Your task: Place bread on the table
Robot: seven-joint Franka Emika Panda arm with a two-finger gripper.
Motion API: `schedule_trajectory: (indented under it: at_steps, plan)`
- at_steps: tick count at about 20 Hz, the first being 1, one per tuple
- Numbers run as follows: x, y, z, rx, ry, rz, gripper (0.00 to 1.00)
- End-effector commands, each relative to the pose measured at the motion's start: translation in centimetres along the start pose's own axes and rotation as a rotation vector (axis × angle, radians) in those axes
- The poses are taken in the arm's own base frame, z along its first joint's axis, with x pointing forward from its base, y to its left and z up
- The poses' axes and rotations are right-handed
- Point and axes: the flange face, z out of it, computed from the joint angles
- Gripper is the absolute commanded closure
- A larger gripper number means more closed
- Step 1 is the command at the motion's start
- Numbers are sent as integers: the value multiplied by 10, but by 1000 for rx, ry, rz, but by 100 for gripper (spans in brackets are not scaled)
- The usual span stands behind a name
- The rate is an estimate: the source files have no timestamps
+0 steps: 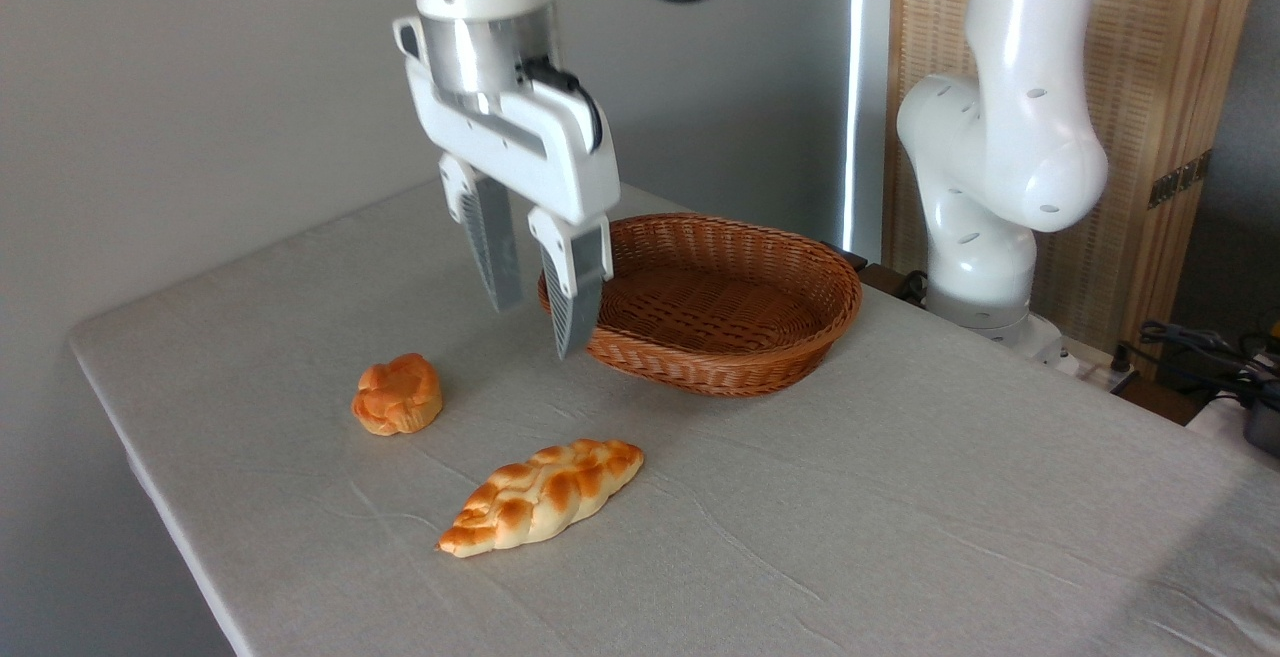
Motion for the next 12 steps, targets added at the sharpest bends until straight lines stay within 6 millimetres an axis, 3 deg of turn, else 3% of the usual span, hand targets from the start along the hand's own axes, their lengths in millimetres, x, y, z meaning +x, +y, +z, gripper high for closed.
schedule_trajectory:
  at_steps: [1, 2, 12]
  plan:
    - [13, -15, -27, -27, 40, -116, 0]
    - [22, -7, -30, -13, 33, -92, 0]
    - [20, -3, -31, 7, -29, -67, 0]
